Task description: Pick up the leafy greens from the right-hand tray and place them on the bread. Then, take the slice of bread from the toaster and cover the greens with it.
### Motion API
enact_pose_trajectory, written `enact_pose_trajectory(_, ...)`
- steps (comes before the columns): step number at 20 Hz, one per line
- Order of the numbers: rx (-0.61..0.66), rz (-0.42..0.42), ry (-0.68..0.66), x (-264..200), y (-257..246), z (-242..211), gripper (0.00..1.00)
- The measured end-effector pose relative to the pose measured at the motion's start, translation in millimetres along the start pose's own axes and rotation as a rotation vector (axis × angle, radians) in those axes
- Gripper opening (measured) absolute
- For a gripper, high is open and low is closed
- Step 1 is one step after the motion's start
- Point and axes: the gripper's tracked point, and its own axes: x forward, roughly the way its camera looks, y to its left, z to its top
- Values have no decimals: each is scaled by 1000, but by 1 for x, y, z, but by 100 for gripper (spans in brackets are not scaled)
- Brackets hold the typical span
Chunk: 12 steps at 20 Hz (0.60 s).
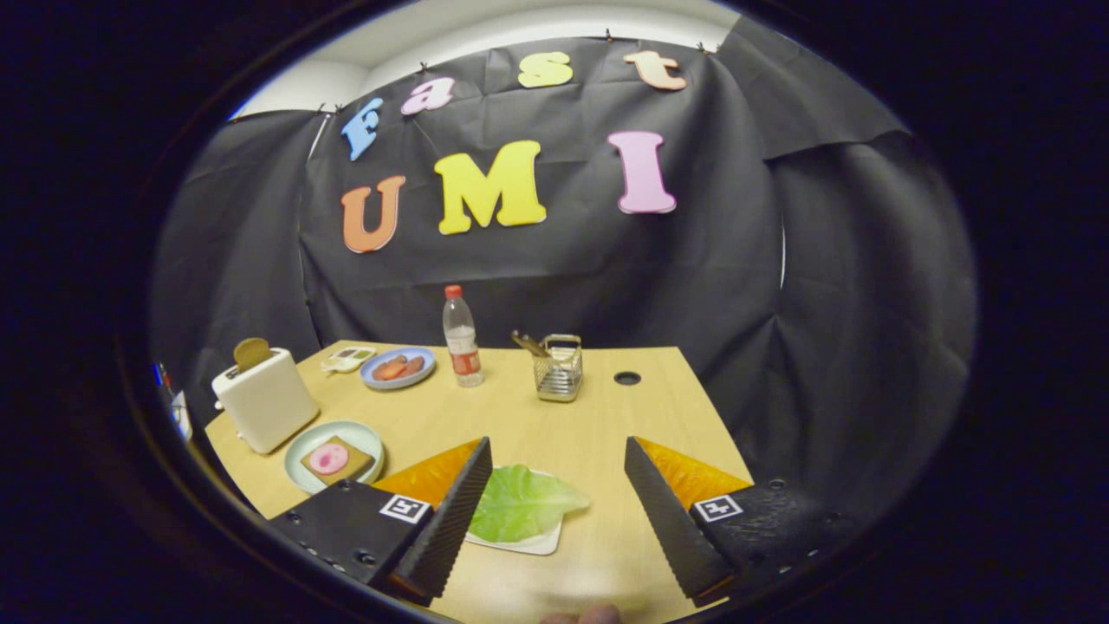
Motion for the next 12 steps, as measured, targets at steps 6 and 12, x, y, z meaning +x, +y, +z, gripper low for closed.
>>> enact_pose_trajectory(6, 26, 5, 117, 76, -11, -63, 96)
enact_pose_trajectory(12, 19, -2, 172, 99, -11, -88, 95)
